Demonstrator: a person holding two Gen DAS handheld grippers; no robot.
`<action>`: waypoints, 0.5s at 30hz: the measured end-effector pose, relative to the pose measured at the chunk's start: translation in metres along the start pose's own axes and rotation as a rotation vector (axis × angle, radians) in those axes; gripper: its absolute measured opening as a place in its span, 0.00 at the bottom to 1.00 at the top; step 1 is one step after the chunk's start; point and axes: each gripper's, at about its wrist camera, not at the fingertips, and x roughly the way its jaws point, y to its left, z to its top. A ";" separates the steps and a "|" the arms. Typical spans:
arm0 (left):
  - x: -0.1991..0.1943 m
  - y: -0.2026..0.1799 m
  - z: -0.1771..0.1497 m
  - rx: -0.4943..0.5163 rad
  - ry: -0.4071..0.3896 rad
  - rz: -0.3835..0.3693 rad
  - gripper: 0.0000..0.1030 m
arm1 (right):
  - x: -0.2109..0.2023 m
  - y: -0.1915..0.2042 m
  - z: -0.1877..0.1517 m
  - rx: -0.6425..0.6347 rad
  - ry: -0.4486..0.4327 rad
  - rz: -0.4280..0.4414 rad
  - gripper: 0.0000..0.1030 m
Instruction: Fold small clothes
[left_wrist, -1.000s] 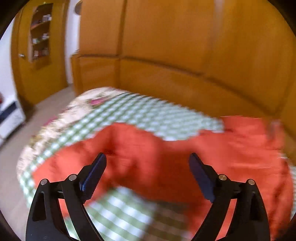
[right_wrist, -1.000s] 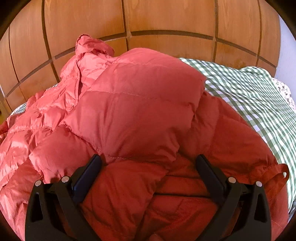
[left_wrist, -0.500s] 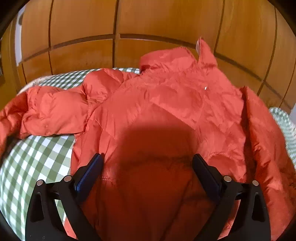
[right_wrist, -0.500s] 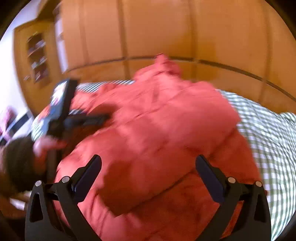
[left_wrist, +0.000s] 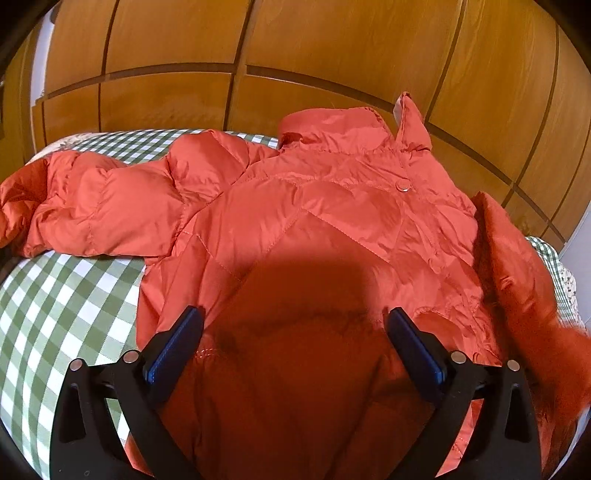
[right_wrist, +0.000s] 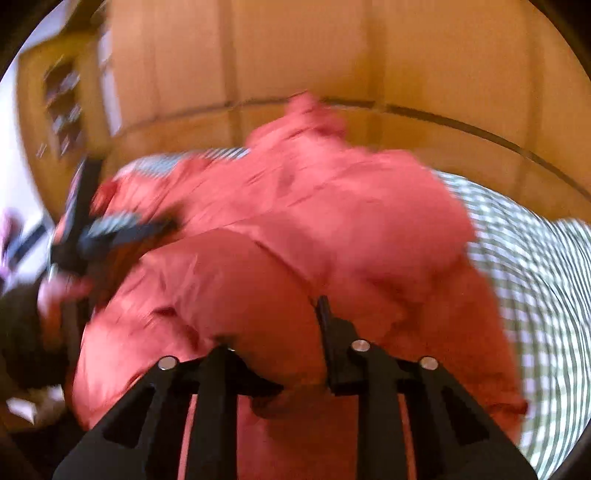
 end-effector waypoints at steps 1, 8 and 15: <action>0.000 0.000 0.000 0.001 0.001 0.001 0.96 | -0.004 -0.015 0.003 0.040 -0.012 -0.030 0.12; 0.001 0.001 -0.001 0.007 0.006 0.004 0.96 | -0.026 -0.154 0.012 0.362 -0.090 -0.247 0.06; 0.001 0.001 -0.001 0.010 0.007 0.006 0.96 | -0.042 -0.288 0.002 0.607 -0.099 -0.500 0.05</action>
